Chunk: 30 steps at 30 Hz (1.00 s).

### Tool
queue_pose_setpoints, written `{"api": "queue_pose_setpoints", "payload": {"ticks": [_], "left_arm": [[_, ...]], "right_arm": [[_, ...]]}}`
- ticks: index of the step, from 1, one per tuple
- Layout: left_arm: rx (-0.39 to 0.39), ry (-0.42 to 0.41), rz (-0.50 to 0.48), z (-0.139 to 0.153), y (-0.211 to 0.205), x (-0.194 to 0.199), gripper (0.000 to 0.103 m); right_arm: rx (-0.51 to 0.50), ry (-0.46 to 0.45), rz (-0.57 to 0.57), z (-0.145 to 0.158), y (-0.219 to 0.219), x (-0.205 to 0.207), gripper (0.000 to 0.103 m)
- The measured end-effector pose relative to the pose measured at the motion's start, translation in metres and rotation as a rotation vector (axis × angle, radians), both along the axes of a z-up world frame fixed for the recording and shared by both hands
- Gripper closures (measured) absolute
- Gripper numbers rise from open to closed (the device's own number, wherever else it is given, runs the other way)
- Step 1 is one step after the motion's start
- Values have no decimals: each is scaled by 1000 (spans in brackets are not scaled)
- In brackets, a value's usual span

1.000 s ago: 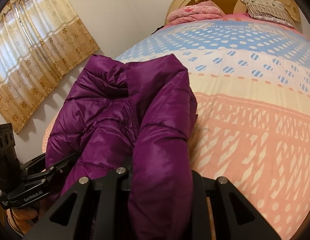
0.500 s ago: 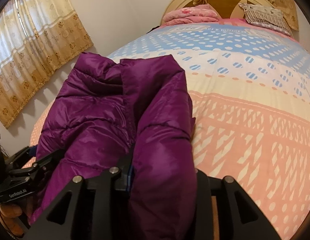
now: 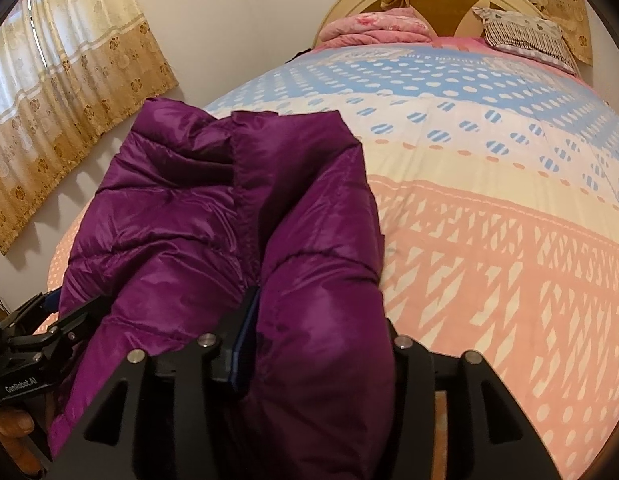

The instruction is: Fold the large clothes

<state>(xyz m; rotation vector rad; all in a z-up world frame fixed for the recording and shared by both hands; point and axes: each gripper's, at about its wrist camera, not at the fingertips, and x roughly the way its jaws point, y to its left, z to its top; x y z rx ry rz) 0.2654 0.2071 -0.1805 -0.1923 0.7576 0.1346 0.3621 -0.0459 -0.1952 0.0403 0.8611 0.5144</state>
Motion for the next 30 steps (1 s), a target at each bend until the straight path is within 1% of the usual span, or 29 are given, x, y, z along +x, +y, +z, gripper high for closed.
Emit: {"api": "queue_pose_setpoints", "payload": {"ticks": [4, 6, 7, 8, 9, 11, 13, 14, 16, 19, 23, 26, 30], "left_arm": [[-20, 2, 2, -1, 3, 0, 12], [-19, 8, 13, 2, 4, -2, 12], [-4, 13, 26, 5, 4, -5, 12], [14, 12, 42, 10, 4, -7, 12], [28, 2, 59, 16, 5, -13, 12], [31, -44, 79, 34, 6, -30, 12], [34, -98, 95, 60, 5, -51, 12], [39, -116, 100, 68, 5, -59, 12], [52, -167, 111, 91, 3, -80, 12], [71, -232, 109, 122, -2, -107, 12], [83, -279, 107, 145, -9, -122, 12], [80, -309, 106, 156, -14, -132, 12], [75, -342, 98, 167, -19, -140, 12]], "right_arm": [[-20, 1, -4, 2, 0, 1, 49], [-37, -4, -18, 6, -1, 0, 39], [-40, -4, -25, 9, -2, 0, 35], [-41, -3, -30, 14, -5, -3, 26], [-37, -5, -28, 18, -7, -6, 23], [-26, -30, -20, 34, -13, -18, 23], [-39, -64, -34, 50, -16, -32, 22], [-42, -87, -44, 61, -20, -44, 22], [-35, -130, -59, 80, -25, -65, 20], [-19, -204, -60, 102, -28, -97, 13], [-18, -274, -49, 122, -28, -132, 12], [-10, -305, -44, 133, -28, -147, 12], [-8, -337, -42, 143, -26, -156, 11]]}}
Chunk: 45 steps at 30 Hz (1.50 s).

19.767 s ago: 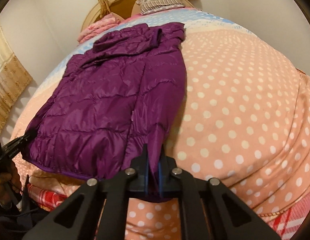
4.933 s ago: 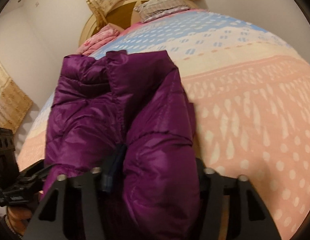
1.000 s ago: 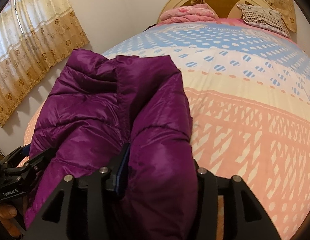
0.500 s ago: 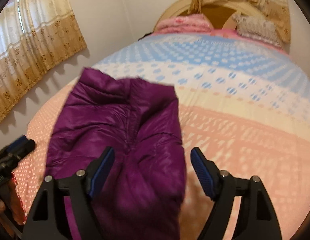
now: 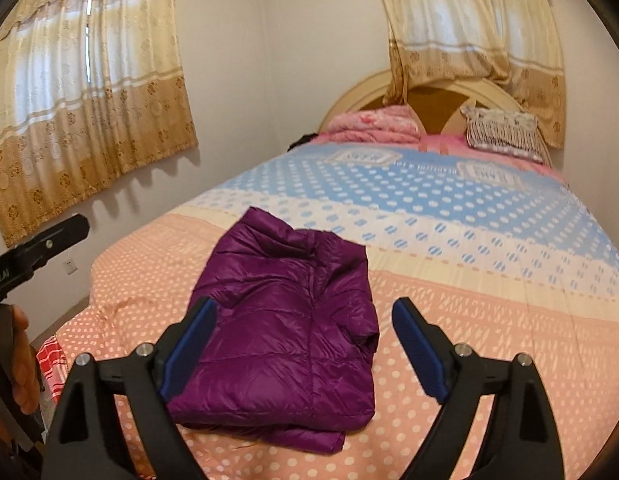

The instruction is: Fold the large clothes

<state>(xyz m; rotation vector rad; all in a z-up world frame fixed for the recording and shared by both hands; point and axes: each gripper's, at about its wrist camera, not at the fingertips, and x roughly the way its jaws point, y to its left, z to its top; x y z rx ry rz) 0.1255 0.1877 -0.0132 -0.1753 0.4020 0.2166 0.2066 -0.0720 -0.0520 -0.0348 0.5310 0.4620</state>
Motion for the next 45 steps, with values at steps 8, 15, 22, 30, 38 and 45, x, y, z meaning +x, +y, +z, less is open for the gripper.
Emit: {"api": "queue_pose_setpoints", "payload": {"ticks": [8, 15, 22, 30, 38, 45], "left_arm": [[9, -18, -8, 4, -6, -5, 12], [3, -17, 0, 2, -4, -5, 12], [-1, -10, -1, -1, -4, -4, 12], [1, -5, -5, -2, -7, -3, 12], [0, -2, -1, -3, -8, -4, 12], [-1, 3, 2, -4, -7, -2, 12]], "right_arm": [[15, -19, 5, 4, -7, -9, 10], [9, -18, 22, 2, -4, -14, 10], [13, -13, 27, 1, -5, -16, 10], [13, -15, 26, 1, -6, -17, 10], [14, -9, 29, 2, -5, -18, 10], [12, -10, 29, 2, -4, -18, 9]]}}
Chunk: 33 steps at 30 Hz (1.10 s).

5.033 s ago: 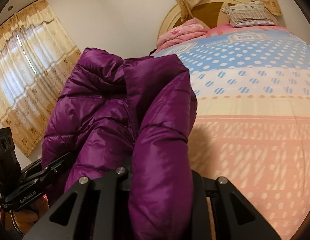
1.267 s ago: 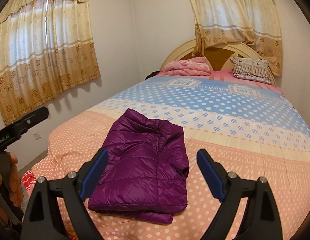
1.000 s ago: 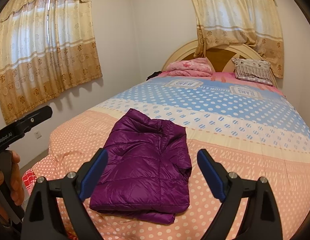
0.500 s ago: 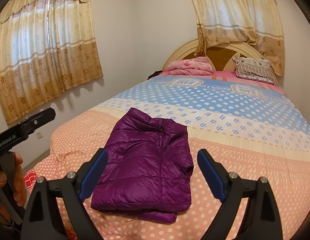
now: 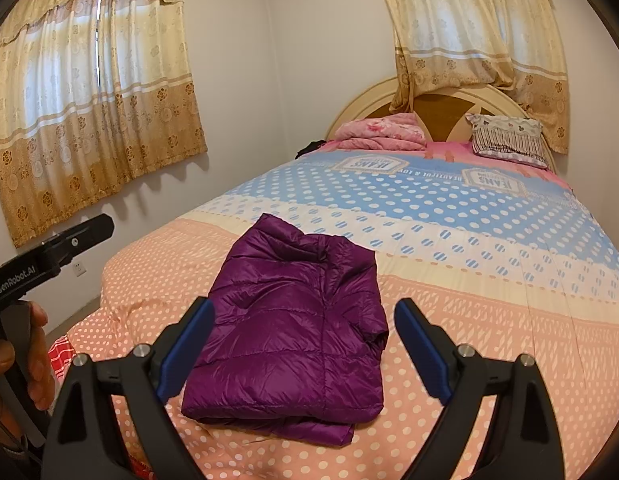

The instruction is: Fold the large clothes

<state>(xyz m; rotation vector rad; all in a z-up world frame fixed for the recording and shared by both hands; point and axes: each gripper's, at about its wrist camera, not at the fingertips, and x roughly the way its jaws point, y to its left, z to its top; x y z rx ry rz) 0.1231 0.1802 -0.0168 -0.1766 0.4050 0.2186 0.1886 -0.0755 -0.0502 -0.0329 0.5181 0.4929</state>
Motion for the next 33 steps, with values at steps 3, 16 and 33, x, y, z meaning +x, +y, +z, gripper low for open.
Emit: {"api": "queue_pose_setpoints", "payload": {"ticks": [3, 16, 33], "left_arm": [[1, 2, 0, -1, 0, 0, 12], [13, 3, -7, -1, -6, 1, 12], [56, 6, 11, 0, -17, 3, 12]], "right_arm": [[0, 1, -2, 0, 0, 0, 9], [0, 0, 0, 1, 1, 0, 9], [3, 1, 13, 0, 0, -2, 9]]}}
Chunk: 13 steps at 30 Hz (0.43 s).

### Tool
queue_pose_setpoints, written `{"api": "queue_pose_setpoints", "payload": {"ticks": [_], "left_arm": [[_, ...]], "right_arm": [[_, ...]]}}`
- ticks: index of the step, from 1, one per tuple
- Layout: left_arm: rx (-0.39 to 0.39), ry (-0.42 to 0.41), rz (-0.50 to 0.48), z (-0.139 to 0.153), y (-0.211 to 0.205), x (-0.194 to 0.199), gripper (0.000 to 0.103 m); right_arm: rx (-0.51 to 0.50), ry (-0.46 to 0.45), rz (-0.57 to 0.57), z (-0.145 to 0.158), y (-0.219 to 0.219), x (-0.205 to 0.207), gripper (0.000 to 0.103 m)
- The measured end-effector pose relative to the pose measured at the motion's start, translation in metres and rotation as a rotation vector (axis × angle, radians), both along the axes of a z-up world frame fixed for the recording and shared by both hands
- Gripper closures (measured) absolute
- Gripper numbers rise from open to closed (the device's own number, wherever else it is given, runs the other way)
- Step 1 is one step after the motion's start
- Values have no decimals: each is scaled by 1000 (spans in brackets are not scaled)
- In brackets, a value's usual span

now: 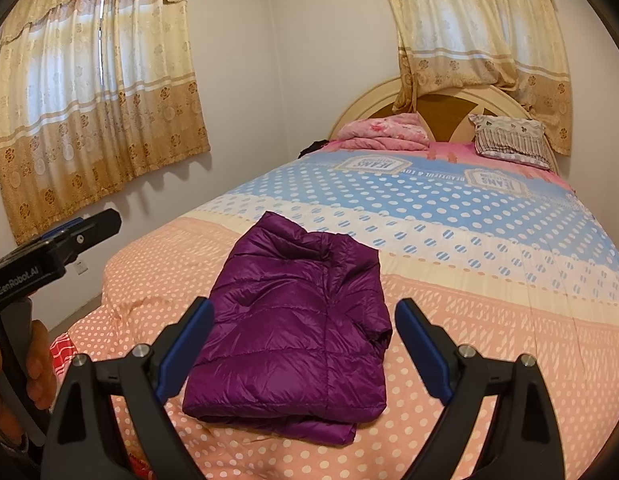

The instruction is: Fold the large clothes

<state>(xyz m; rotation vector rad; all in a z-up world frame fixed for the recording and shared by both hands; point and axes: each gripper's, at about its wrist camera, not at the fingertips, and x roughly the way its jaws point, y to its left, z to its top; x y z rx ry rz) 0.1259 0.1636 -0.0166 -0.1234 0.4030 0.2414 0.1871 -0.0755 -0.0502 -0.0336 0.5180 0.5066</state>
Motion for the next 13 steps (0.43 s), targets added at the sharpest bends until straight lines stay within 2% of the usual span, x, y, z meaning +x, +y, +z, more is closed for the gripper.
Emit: {"api": "queue_pose_setpoints", "payload": {"ticks": [6, 13], "left_arm": [[-12, 10, 15, -4, 3, 1, 10], [40, -18, 13, -4, -4, -2, 9]], "right_arm": [[1, -1, -1, 0, 0, 0, 9], [0, 2, 0, -1, -1, 0, 9]]}}
